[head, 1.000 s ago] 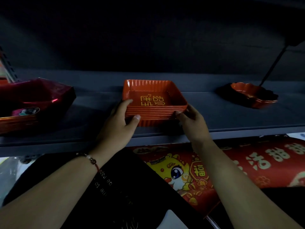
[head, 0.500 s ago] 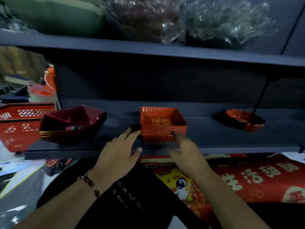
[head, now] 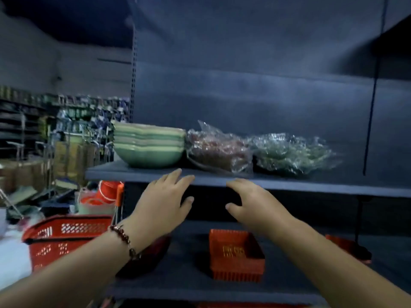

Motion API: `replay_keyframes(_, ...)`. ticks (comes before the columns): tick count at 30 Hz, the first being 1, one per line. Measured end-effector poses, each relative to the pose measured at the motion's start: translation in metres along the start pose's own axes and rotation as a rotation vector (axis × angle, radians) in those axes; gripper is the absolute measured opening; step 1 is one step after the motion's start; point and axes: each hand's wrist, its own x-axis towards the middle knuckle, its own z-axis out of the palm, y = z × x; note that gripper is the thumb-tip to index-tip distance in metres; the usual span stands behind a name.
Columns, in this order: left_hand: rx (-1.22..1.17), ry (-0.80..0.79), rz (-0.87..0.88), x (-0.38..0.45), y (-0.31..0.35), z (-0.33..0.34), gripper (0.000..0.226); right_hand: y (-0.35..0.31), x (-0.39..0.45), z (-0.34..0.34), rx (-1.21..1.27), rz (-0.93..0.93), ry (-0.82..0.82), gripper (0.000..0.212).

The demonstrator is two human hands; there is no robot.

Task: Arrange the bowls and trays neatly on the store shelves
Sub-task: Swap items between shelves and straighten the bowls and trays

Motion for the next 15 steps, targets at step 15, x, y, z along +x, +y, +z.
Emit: replay_keyframes(15,-0.925,-0.148,-0.585,0.152,-0.019,-0.027,0.037,0.039,0.17,-0.047,0.836,0.503,0.282,0.034)
